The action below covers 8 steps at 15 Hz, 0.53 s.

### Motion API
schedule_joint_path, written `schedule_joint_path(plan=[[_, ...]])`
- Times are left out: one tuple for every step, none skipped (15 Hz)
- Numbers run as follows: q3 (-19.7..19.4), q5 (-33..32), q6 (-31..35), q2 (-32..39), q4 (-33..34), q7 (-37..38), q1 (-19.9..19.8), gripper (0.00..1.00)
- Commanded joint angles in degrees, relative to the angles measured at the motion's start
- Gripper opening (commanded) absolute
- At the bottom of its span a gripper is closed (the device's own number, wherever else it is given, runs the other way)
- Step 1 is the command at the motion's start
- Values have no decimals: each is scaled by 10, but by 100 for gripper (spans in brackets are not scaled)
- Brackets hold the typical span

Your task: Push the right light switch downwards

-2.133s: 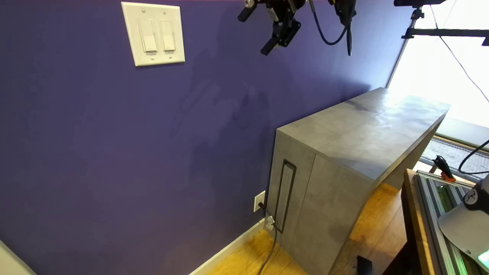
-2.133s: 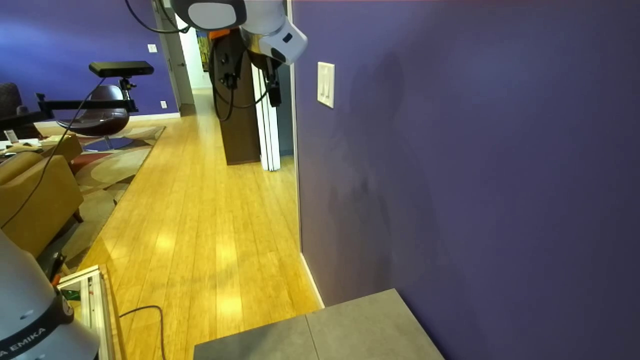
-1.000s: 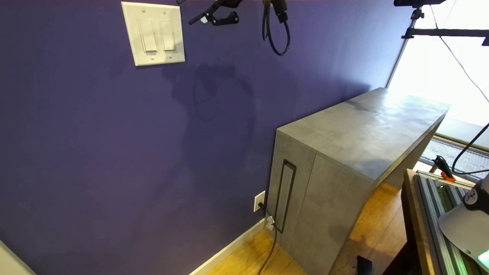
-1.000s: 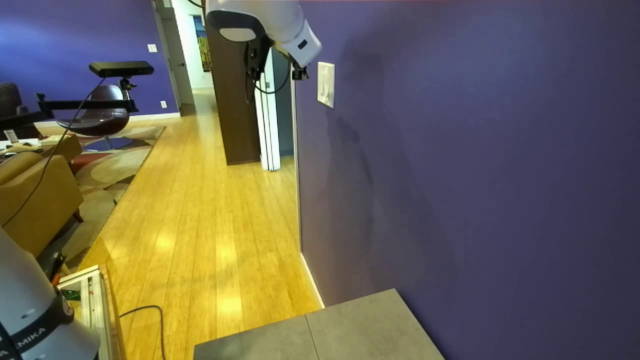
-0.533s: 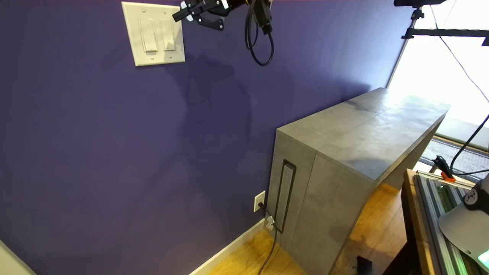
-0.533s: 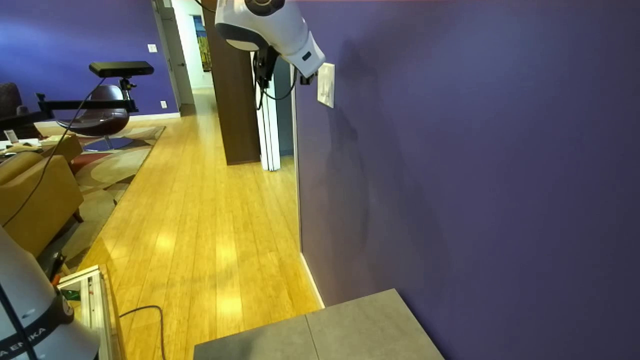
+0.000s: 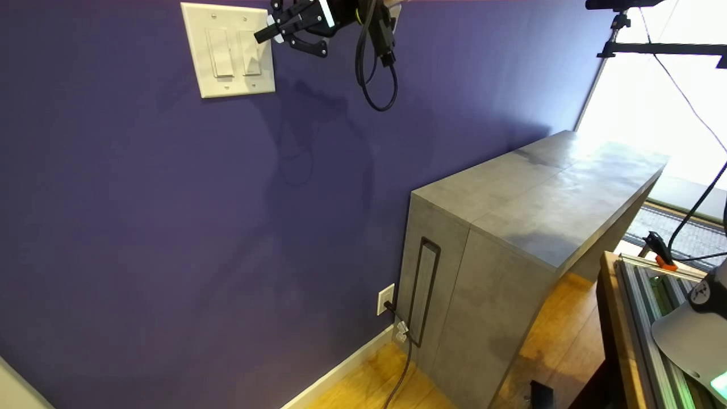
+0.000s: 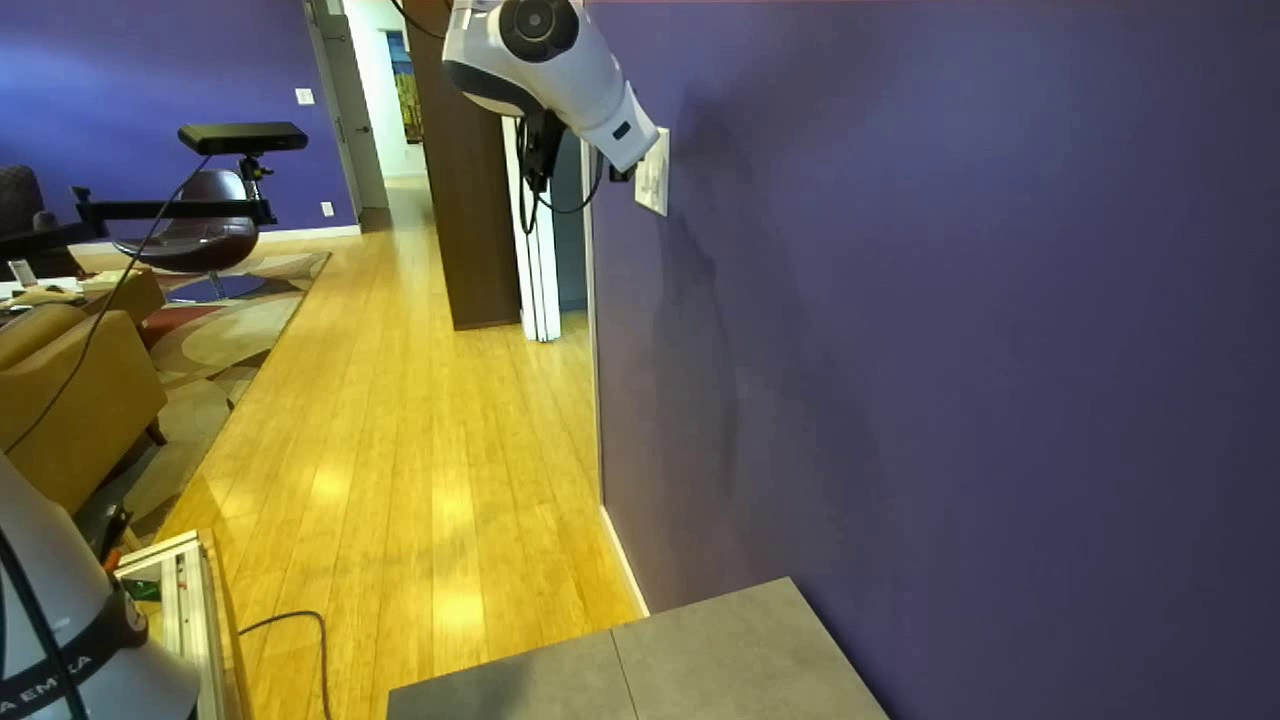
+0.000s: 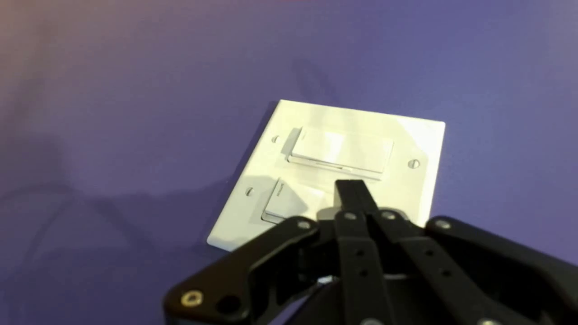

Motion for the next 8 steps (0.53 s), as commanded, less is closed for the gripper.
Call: schedule_joint_path(plan=[[2, 40, 14, 12, 19, -35, 0, 0], [1, 45, 17, 13, 19, -42, 0, 0], [1, 53, 19, 14, 19, -49, 0, 0], [0, 61, 23, 14, 20, -58, -1, 0], [0, 70, 25, 15, 22, -66, -1, 0], [0, 79, 26, 16, 24, -74, -1, 0], [0, 86, 25, 17, 26, -82, -1, 0], [0, 93, 21, 17, 28, -87, -1, 0]])
